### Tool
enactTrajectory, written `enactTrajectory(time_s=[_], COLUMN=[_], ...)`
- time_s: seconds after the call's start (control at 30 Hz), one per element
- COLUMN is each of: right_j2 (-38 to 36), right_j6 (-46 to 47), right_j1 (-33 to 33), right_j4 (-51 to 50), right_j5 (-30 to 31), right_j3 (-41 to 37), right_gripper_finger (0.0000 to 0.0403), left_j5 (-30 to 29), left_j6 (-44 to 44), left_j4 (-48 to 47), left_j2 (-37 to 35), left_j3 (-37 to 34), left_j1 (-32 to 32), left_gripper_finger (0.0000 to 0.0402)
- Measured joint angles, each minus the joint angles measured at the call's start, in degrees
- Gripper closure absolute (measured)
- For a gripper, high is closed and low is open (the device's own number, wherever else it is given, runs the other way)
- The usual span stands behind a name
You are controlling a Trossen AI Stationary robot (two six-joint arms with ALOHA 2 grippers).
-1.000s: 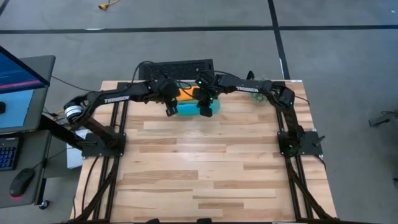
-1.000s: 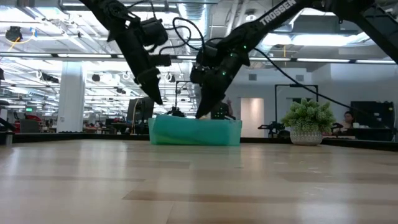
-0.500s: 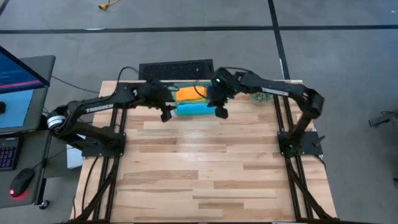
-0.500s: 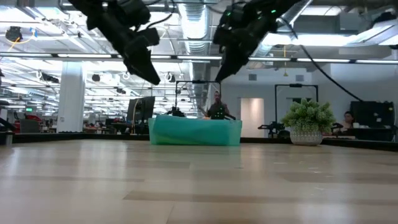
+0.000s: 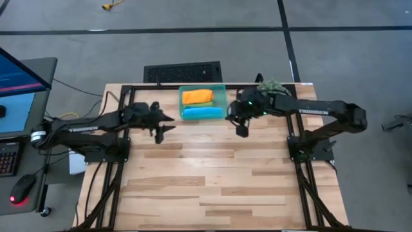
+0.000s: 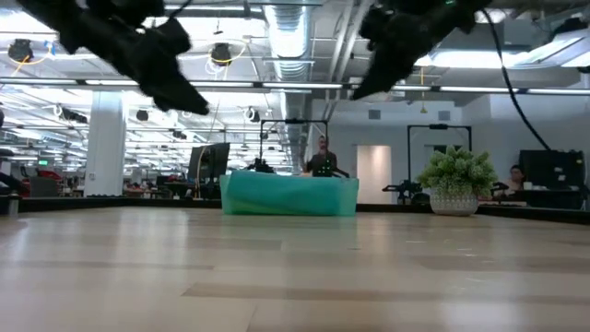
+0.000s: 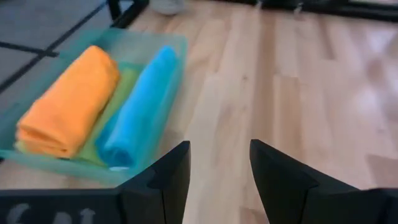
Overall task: Roll microfiber towels into tight, uniform cylinder then place into a basket
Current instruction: Return to Home Position
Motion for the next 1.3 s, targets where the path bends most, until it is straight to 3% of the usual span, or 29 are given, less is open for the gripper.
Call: enactTrajectory(time_s=[0.33,0.63,1.03,1.3], right_j2=[-7.7,-13.1,-20.4,-28.4], right_j6=[6.2,13.2,16.8,17.9], right_j1=[5.7,9.1,12.9,12.8], right_j4=[8.3,14.5,18.8,19.1], right_j5=[3.3,8.0,10.7,11.9], right_j3=[-11.2,-20.1,-28.0,-32.4], right_gripper_finger=[0.0383,0.0384,0.0384,0.0378], left_j5=[-1.4,-5.3,-5.5,-5.0], left_j6=[-3.6,-5.5,-5.3,-4.4], left_j4=[9.1,8.8,7.8,8.9], left_j2=[-14.0,-27.4,-42.6,-47.9], left_j3=[-12.8,-20.2,-26.5,-28.6], left_j1=[-10.3,-16.9,-21.2,-21.4], left_gripper_finger=[0.0244,0.0244,0.0244,0.0245])
